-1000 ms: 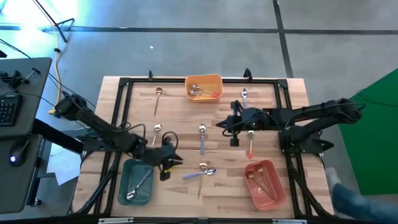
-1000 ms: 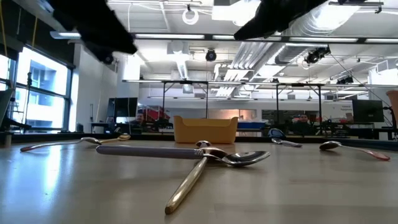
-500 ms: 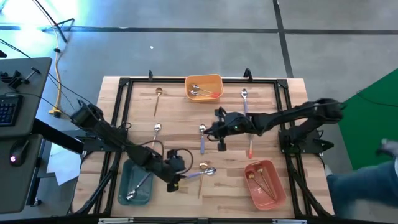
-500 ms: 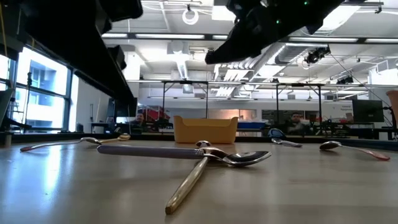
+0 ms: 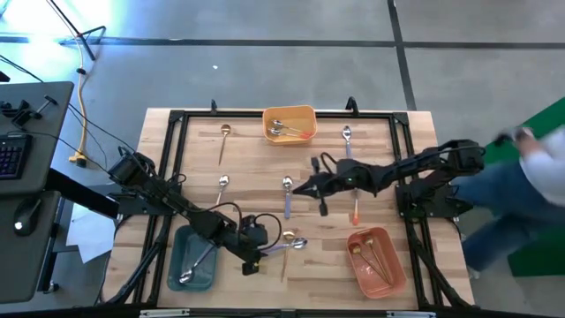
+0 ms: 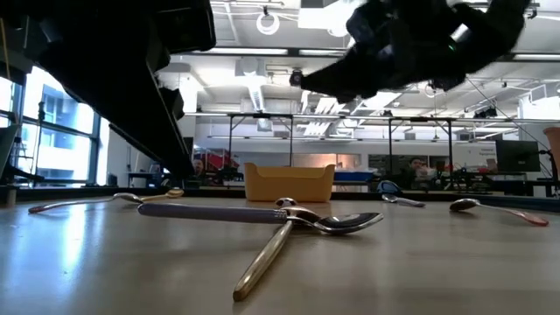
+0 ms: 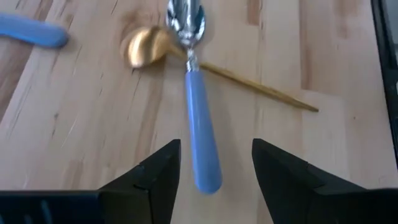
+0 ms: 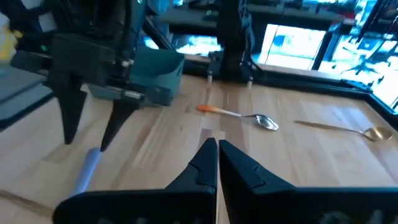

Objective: Sort silverware by color (type)
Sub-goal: Put the bottom left blue spoon into the blue bin

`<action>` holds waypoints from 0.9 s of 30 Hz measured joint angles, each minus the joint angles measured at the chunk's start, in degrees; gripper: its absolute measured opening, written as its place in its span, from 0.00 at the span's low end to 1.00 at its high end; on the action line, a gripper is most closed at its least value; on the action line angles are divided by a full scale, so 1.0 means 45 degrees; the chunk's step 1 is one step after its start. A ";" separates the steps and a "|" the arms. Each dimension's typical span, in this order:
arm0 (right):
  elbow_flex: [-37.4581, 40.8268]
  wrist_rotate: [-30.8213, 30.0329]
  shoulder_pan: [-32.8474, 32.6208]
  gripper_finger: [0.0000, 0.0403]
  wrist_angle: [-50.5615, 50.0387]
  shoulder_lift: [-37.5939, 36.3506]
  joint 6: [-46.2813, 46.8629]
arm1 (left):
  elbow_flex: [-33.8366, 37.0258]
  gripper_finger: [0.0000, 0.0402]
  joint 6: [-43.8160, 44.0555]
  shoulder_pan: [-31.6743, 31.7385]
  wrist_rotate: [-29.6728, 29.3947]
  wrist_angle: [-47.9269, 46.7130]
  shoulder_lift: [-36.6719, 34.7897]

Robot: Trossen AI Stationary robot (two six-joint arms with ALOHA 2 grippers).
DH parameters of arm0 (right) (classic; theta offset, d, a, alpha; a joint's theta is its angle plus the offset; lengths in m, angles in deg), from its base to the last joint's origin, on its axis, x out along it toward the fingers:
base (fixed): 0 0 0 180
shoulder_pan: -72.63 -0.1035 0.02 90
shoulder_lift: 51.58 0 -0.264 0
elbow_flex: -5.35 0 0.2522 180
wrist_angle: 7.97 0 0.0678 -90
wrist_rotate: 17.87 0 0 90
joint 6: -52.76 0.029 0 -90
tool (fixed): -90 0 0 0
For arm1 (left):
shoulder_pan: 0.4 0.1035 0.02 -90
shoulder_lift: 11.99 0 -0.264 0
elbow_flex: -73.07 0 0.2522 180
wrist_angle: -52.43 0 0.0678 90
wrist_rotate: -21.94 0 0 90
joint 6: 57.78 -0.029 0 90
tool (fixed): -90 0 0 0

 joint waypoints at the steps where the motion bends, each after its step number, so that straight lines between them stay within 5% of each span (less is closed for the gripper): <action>1: 0.0477 0.0000 0.0004 0.00 0.0698 -0.0053 0.0057 | 0.0001 0.47 0.0040 0.0000 0.0015 0.0044 0.0000; 15: 0.1950 -0.1276 -0.0129 0.00 0.0061 -0.3195 0.0550 | -0.0563 0.51 -0.0393 0.0505 0.1336 -0.0138 -0.0015; 27: 0.1945 -0.2252 -0.0457 0.00 -0.0396 -0.3312 0.0308 | -0.0688 0.58 -0.1292 0.0442 0.0981 -0.0559 0.0063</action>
